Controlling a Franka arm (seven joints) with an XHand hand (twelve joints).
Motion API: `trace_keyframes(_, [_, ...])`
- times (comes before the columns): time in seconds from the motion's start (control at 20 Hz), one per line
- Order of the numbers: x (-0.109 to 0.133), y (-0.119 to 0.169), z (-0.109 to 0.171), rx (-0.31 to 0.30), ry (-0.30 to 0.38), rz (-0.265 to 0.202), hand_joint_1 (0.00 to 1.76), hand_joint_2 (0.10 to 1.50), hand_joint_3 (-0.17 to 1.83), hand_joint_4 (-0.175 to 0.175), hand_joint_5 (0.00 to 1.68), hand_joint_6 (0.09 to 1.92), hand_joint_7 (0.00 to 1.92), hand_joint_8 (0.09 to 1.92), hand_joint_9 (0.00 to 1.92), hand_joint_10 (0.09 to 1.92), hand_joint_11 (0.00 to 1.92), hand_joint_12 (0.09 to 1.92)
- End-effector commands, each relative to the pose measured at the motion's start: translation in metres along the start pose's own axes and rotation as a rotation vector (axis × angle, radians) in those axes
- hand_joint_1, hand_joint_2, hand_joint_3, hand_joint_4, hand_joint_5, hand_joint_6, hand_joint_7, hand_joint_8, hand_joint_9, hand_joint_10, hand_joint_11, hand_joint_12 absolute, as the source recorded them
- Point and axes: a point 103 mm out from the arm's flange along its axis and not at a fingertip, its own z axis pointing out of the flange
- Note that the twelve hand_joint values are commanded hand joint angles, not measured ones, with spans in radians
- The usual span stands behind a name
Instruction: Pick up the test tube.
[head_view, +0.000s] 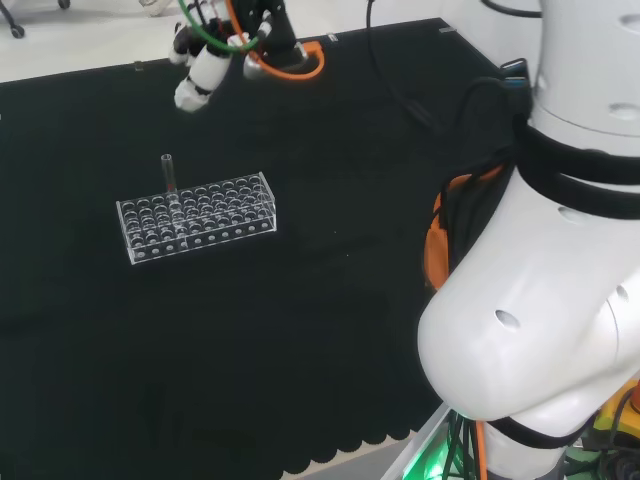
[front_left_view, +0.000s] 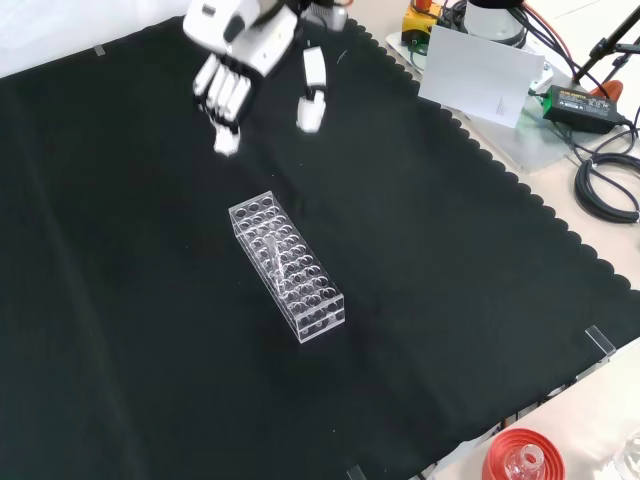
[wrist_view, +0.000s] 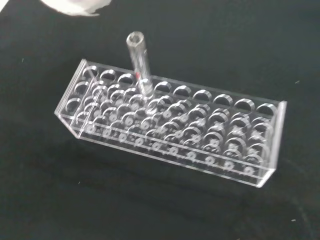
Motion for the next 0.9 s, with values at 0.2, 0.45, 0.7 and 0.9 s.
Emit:
trace_keyframes(0.2, [0.034,0.052,0.042,0.105,-0.02,-0.099,0.77,0.77,0.36,-0.067,0.27,0.22,0.29,0.88,0.3,0.99,0.01,1.57])
trace_keyframes(0.45, [0.024,0.062,0.061,0.149,-0.06,-0.084,0.78,0.77,0.37,-0.068,0.27,0.23,0.29,0.88,0.31,0.98,0.02,1.56])
trace_keyframes(0.7, [0.014,0.071,0.08,0.211,-0.073,-0.064,0.78,0.77,0.37,-0.068,0.27,0.23,0.28,0.88,0.31,0.98,0.02,1.56])
trace_keyframes(0.9, [0.006,0.075,0.093,0.235,-0.067,-0.05,0.78,0.77,0.37,-0.067,0.27,0.23,0.28,0.88,0.31,0.98,0.03,1.56])
